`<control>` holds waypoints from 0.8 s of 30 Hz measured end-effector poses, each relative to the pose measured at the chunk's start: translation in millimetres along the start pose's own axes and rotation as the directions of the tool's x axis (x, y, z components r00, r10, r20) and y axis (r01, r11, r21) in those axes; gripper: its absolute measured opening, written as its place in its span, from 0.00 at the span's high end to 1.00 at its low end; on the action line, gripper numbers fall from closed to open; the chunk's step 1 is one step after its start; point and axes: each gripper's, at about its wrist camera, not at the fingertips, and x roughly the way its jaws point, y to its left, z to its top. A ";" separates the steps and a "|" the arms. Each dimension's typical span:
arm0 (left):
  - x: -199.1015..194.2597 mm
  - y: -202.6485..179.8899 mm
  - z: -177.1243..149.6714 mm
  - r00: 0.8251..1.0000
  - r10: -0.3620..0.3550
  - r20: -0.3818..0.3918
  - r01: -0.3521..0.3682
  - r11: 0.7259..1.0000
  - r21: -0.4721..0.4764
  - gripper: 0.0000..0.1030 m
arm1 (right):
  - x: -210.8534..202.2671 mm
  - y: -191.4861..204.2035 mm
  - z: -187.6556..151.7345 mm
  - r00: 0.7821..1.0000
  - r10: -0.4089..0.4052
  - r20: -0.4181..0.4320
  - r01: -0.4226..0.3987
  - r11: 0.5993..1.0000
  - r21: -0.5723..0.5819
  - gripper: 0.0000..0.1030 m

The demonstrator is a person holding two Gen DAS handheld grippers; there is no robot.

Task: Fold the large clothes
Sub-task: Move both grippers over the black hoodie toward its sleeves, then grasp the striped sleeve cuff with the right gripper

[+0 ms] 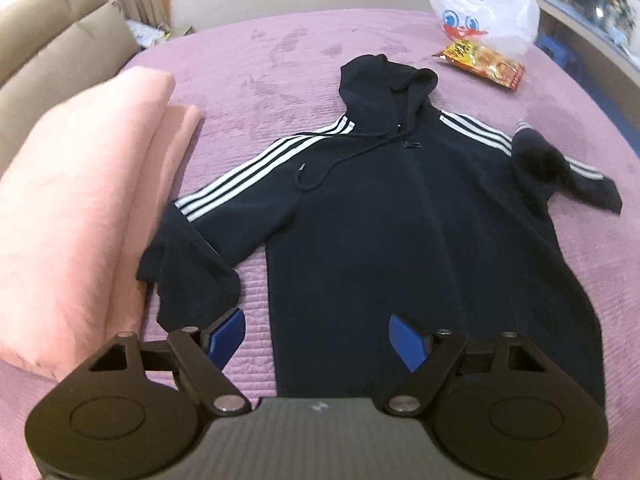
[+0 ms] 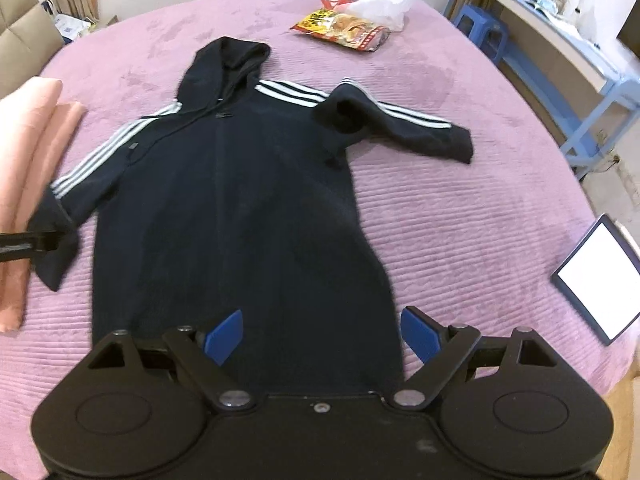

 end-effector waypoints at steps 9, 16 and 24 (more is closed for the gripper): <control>-1.1 -9.2 5.5 0.999 0.034 0.018 -0.035 0.999 0.033 0.23 | 14.1 -47.1 50.5 0.995 -0.081 0.060 0.079 0.996 0.044 0.01; 9.4 -15.0 35.5 0.995 0.061 0.082 -0.056 0.997 -0.051 0.23 | 68.9 -94.5 109.9 0.989 0.016 0.150 -0.038 0.989 0.140 0.01; 42.5 -7.3 53.6 0.991 0.119 0.056 -0.111 0.985 -0.136 0.23 | 203.2 -182.3 178.4 0.982 0.082 0.173 -0.150 0.892 0.426 0.02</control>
